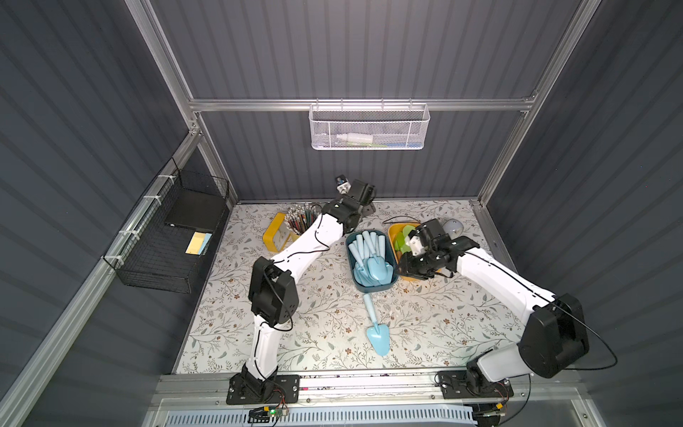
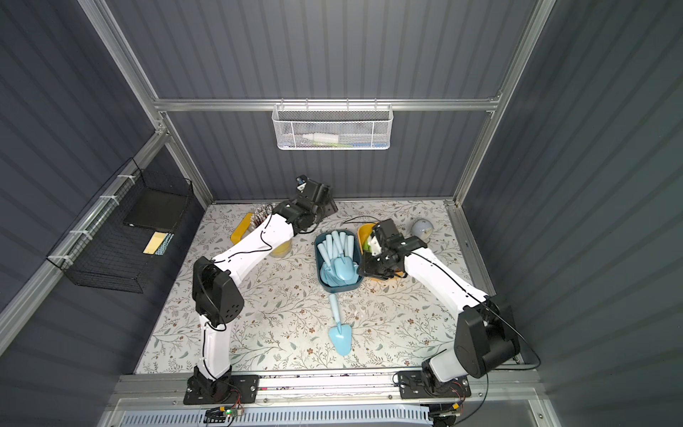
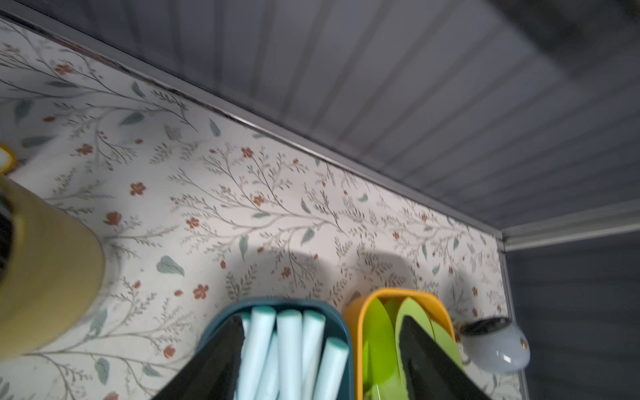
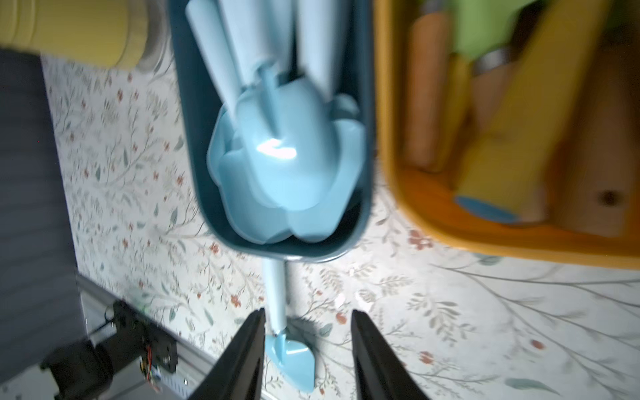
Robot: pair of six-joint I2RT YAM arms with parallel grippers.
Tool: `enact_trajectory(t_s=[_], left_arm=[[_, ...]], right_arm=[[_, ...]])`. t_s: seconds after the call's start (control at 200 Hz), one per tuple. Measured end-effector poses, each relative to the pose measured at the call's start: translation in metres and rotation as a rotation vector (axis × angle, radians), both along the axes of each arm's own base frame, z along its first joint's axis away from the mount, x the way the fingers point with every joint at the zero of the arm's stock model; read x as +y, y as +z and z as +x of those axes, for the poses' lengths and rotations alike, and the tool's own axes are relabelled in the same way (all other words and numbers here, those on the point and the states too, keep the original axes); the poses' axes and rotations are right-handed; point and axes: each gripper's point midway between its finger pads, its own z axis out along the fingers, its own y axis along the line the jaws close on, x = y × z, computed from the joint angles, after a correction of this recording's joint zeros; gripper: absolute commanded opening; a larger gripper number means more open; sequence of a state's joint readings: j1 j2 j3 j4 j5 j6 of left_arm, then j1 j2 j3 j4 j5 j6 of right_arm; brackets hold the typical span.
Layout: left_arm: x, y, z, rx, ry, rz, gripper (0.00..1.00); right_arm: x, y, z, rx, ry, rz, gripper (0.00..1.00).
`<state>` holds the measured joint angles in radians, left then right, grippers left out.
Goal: Sort the small shovels by color and place them into the storage box
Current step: Place the shovel in the storage box, then pick up the shovel from the center of the board.
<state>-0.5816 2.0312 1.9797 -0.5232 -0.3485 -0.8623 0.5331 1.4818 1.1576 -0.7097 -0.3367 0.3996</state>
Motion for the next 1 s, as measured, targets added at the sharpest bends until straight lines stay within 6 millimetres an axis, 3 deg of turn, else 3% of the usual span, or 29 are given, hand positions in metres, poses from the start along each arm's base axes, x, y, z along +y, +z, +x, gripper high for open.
enact_trajectory(t_s=[0.1,0.19,0.24,0.425,0.54,0.65,0.745,0.855,0.92,1.001], left_arm=[[0.041,-0.004,0.014,-0.004,0.067,-0.004,0.74],[0.067,-0.016,0.021,0.0,0.098,0.019,0.74],[0.075,-0.024,0.022,0.005,0.1,0.035,0.74],[0.077,-0.021,0.017,-0.046,0.057,0.037,0.75],[0.077,-0.019,0.007,-0.065,0.021,0.036,0.75],[0.079,-0.019,-0.001,-0.084,0.002,0.038,0.75],[0.083,-0.017,-0.006,-0.094,-0.006,0.038,0.75],[0.088,-0.016,-0.009,-0.099,-0.013,0.042,0.75],[0.089,-0.016,-0.009,-0.103,-0.016,0.041,0.75],[0.091,-0.017,-0.009,-0.108,-0.018,0.038,0.75]], right_arm=[[0.033,-0.005,-0.032,0.023,0.13,0.003,0.45],[0.051,-0.018,-0.054,0.047,0.199,-0.024,0.45],[0.056,-0.029,-0.064,0.069,0.218,-0.051,0.45],[0.065,-0.086,-0.094,0.147,0.241,-0.206,0.45],[0.071,-0.112,-0.101,0.152,0.248,-0.291,0.45],[0.084,-0.119,-0.091,0.11,0.23,-0.31,0.42],[0.09,-0.121,-0.086,0.085,0.211,-0.325,0.31],[0.097,-0.121,-0.085,0.061,0.212,-0.331,0.07],[0.101,-0.12,-0.089,0.057,0.222,-0.33,0.01],[0.104,-0.119,-0.094,0.048,0.241,-0.337,0.0]])
